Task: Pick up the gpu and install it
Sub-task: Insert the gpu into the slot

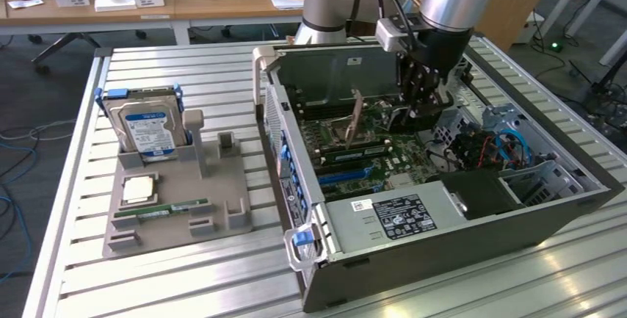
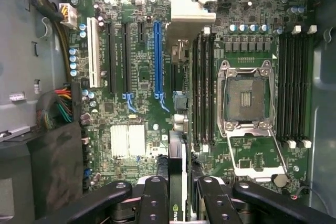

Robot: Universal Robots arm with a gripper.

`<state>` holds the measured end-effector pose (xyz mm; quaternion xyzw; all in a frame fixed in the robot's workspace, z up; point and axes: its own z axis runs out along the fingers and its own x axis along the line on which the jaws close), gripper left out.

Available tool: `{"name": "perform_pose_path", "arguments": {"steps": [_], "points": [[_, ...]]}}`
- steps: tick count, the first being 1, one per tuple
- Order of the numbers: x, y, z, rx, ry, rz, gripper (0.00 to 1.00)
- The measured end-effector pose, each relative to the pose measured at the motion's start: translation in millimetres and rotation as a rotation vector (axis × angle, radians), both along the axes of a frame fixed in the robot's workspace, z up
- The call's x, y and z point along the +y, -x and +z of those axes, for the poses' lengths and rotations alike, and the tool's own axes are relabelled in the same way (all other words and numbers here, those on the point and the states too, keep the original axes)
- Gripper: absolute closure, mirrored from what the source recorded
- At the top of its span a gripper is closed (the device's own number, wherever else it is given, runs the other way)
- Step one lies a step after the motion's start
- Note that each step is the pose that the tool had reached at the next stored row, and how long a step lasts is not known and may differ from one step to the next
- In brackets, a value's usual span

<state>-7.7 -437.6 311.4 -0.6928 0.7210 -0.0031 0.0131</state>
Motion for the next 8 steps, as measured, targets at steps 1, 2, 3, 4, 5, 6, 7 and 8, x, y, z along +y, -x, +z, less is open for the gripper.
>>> {"name": "perform_pose_path", "arguments": {"steps": [1,2,3,4,5,6,7,8], "points": [[-0.3,0.7,0.0,0.0000,0.0001,0.000,0.74],[-0.7,1.9,-0.1,0.0000,0.0001,0.000,0.74],[-1.1,3.3,-0.1,0.0000,0.0001,0.000,0.74],[-1.5,4.7,-0.1,-0.0001,0.0001,0.000,0.74],[-2.0,6.2,-0.1,0.0000,0.0001,0.000,0.74],[-2.6,7.4,-0.2,0.0000,0.0001,0.000,0.74],[-3.2,8.4,-0.5,0.0000,0.0001,0.000,0.74],[-3.6,9.0,-1.2,0.0000,-0.0001,0.000,0.74]]}}
